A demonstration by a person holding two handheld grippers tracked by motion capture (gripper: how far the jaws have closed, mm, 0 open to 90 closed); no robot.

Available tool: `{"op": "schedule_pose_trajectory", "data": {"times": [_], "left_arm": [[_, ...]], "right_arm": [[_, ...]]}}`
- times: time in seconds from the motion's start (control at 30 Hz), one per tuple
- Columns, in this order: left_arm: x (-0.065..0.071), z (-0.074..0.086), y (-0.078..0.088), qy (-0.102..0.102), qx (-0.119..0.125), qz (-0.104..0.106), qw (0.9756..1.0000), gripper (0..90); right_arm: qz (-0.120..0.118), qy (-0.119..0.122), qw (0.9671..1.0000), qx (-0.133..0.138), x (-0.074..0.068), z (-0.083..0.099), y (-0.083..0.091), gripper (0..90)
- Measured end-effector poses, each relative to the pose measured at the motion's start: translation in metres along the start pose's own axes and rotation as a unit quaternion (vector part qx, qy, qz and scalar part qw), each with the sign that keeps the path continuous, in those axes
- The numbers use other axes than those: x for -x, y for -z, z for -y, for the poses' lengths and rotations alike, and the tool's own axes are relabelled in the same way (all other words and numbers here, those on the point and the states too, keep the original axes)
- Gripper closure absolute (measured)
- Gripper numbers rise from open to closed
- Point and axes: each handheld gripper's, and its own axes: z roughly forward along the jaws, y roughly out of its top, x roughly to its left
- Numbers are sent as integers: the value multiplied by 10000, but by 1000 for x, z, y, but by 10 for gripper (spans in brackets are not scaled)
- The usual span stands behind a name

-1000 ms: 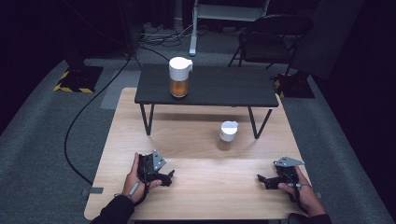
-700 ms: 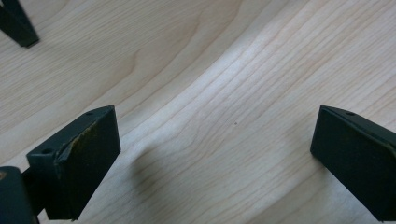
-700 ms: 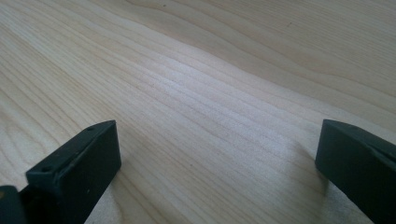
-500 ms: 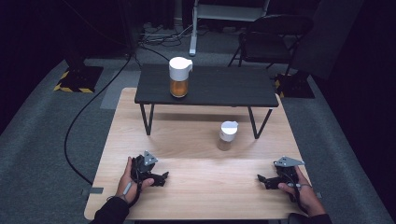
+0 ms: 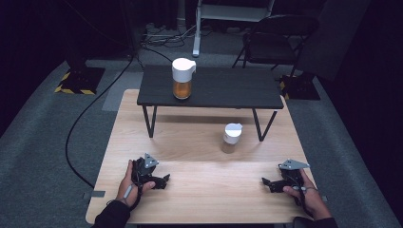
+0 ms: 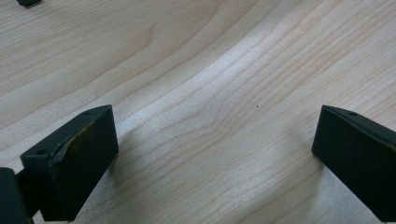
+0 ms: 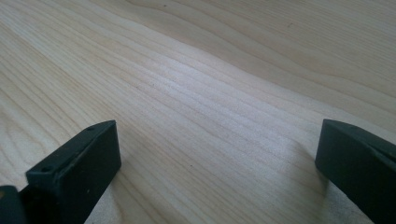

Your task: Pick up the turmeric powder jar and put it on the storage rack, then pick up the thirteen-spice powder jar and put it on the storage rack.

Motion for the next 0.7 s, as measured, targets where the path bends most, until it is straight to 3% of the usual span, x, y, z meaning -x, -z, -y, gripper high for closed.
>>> {"op": "schedule_pose_trajectory", "data": {"times": [0.7], "left_arm": [[-2,-2,-2,-46,4,27,10000,4]], "right_arm": [[-15,4,10000,-3,0,1,1,1]]}}
